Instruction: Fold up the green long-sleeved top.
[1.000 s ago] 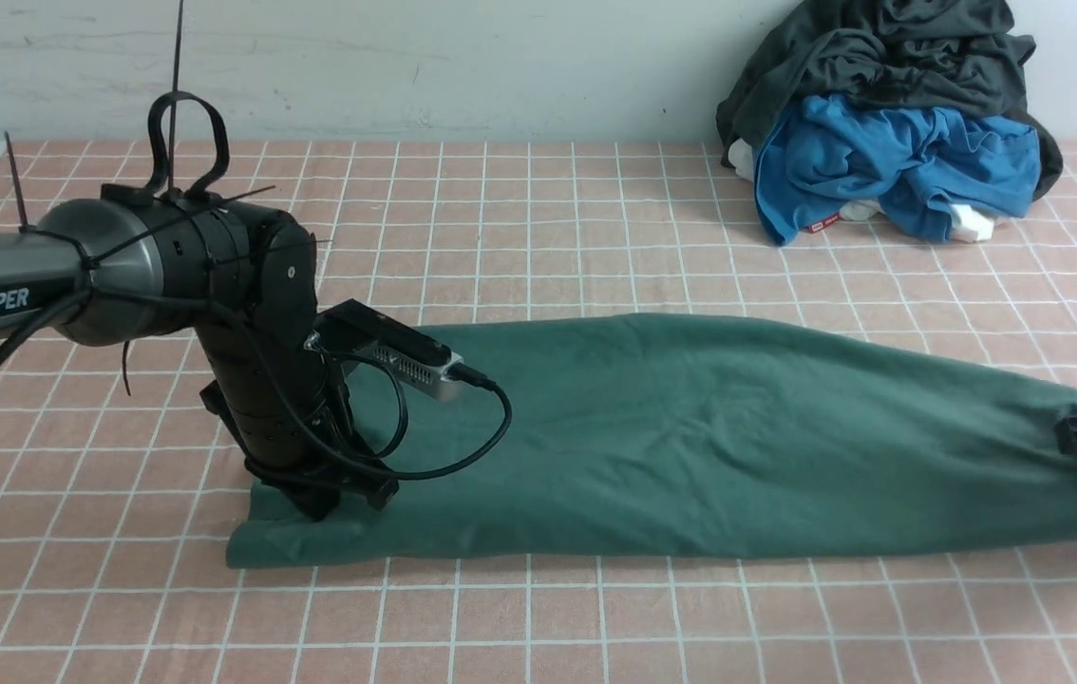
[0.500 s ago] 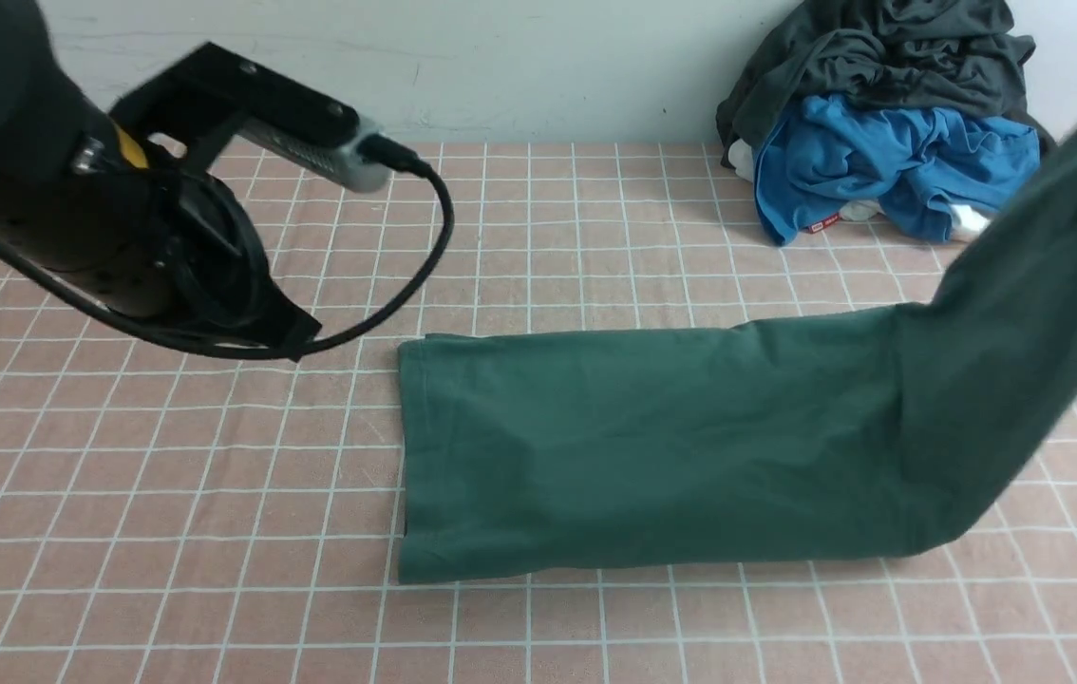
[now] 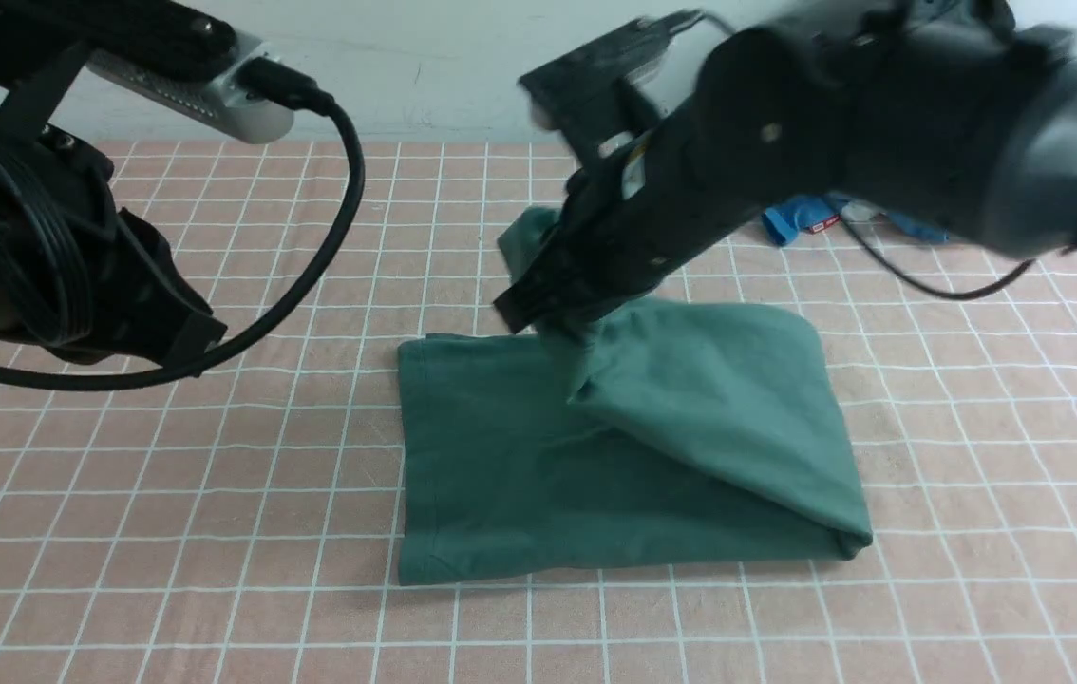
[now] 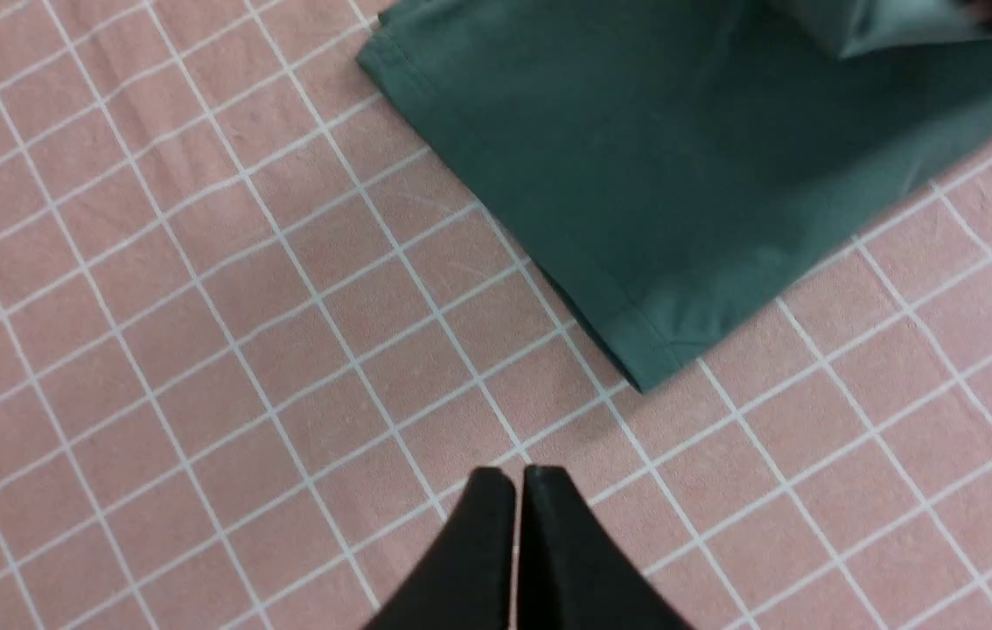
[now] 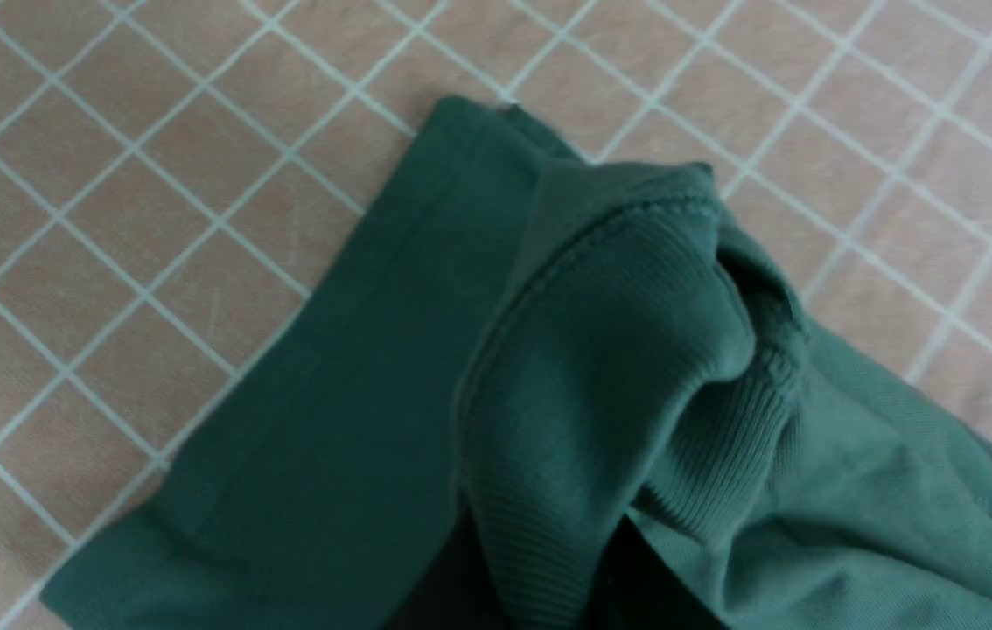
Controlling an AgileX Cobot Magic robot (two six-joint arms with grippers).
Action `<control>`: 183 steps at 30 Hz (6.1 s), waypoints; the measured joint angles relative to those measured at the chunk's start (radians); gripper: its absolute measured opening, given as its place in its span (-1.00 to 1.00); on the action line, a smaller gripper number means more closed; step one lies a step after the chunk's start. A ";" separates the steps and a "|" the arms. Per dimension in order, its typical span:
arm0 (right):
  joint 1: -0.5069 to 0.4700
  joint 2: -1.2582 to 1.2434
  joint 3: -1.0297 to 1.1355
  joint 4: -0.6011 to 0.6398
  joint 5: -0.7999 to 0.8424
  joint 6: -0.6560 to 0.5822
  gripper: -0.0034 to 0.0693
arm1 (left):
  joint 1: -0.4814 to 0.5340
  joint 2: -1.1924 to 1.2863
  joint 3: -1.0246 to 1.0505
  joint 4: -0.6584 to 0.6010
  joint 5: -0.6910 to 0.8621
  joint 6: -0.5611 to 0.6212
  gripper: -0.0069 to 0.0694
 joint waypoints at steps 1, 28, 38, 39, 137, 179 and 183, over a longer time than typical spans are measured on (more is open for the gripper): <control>0.010 0.034 -0.020 0.011 0.000 0.002 -0.82 | 0.000 -0.004 0.006 -0.001 0.008 0.000 -0.83; 0.059 -0.027 -0.141 0.000 0.335 -0.045 0.38 | 0.000 -0.633 0.542 0.072 -0.053 -0.068 -0.83; 0.059 -0.492 0.136 -0.021 0.266 -0.045 0.08 | 0.000 -1.057 0.815 0.074 -0.290 -0.175 -0.83; 0.059 -0.541 0.186 -0.015 0.224 -0.044 0.03 | 0.000 -1.085 0.825 0.074 -0.299 -0.177 -0.83; -0.703 -1.933 1.718 -0.044 -0.500 0.171 -0.94 | 0.000 -1.161 0.839 0.089 -0.319 -0.180 -0.83; -0.703 -1.933 1.718 -0.046 -0.499 0.171 -0.94 | 0.305 -1.191 1.283 0.066 -0.781 -0.175 -0.83; -0.703 -1.933 1.718 -0.046 -0.499 0.171 -0.94 | 0.305 -1.191 1.283 0.066 -0.781 -0.175 -0.83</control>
